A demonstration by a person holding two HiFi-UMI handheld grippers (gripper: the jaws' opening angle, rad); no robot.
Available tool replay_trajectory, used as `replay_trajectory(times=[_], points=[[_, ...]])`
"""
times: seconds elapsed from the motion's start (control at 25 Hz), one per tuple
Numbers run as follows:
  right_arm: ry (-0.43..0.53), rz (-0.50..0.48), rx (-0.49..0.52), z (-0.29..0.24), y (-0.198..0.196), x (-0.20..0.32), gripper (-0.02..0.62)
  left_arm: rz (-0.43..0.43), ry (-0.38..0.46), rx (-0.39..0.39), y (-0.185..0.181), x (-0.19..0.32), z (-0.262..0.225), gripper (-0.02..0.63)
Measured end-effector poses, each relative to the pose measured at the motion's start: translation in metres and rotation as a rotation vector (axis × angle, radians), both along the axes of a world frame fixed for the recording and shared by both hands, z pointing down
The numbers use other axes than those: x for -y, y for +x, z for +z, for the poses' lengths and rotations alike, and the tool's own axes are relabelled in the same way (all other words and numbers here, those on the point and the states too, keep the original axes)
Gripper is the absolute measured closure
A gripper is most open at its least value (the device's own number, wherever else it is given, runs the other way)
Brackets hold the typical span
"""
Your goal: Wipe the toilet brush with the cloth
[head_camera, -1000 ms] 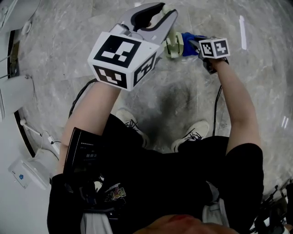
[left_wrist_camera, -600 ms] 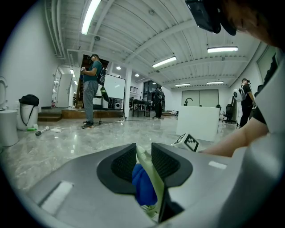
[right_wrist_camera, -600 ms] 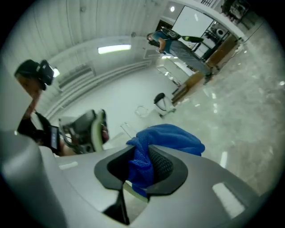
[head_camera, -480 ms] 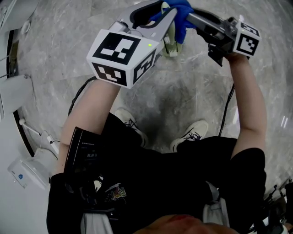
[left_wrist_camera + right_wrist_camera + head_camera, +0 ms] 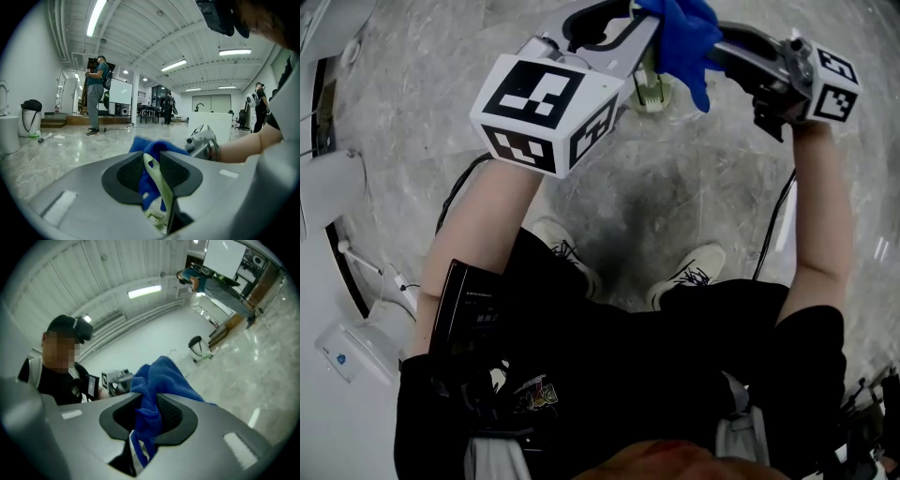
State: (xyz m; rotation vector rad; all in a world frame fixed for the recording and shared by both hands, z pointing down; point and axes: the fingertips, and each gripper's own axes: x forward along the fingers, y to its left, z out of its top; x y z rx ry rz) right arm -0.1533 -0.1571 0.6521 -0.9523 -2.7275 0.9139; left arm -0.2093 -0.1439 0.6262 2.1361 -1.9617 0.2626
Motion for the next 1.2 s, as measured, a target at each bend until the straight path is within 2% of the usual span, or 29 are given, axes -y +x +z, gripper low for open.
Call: replay_trajectory(times=[0.12, 0.2, 0.32, 0.44, 0.72, 0.84, 0.92, 1.08, 1.12, 1.2], points=[[0.033, 0.052, -0.273, 0.099, 0.002, 0.007, 0.505, 0.001, 0.000, 0.003, 0.000, 0.000, 0.000, 0.486], [0.087, 0.122, -0.474, 0.168, 0.016, 0.021, 0.505, -0.001, 0.001, 0.005, -0.001, -0.001, 0.001, 0.486], [0.201, 0.209, -0.739, 0.251, 0.057, 0.046, 0.505, -0.004, -0.001, 0.004, -0.002, -0.001, 0.002, 0.486], [0.334, 0.255, -0.926, 0.299, 0.101, 0.067, 0.505, -0.002, -0.002, 0.004, -0.002, -0.001, 0.002, 0.486], [0.424, 0.463, -1.167, 0.335, 0.177, 0.125, 0.505, -0.009, 0.003, 0.005, -0.004, 0.000, 0.002, 0.486], [0.430, 0.533, -1.251, 0.344, 0.203, 0.138, 0.505, -0.009, 0.000, 0.006, -0.005, 0.000, 0.003, 0.486], [0.491, 0.509, -1.298, 0.350, 0.213, 0.135, 0.505, -0.009, -0.001, 0.005, -0.005, 0.001, 0.004, 0.486], [0.715, 0.418, -1.383, 0.362, 0.221, 0.128, 0.503, -0.009, -0.008, 0.004, -0.004, 0.001, 0.007, 0.486], [0.734, 0.424, -1.385, 0.362, 0.219, 0.130, 0.503, -0.009, -0.010, 0.004, -0.004, 0.001, 0.008, 0.486], [0.713, 0.459, -1.369, 0.358, 0.215, 0.136, 0.503, -0.009, -0.012, 0.005, -0.004, 0.001, 0.009, 0.486]])
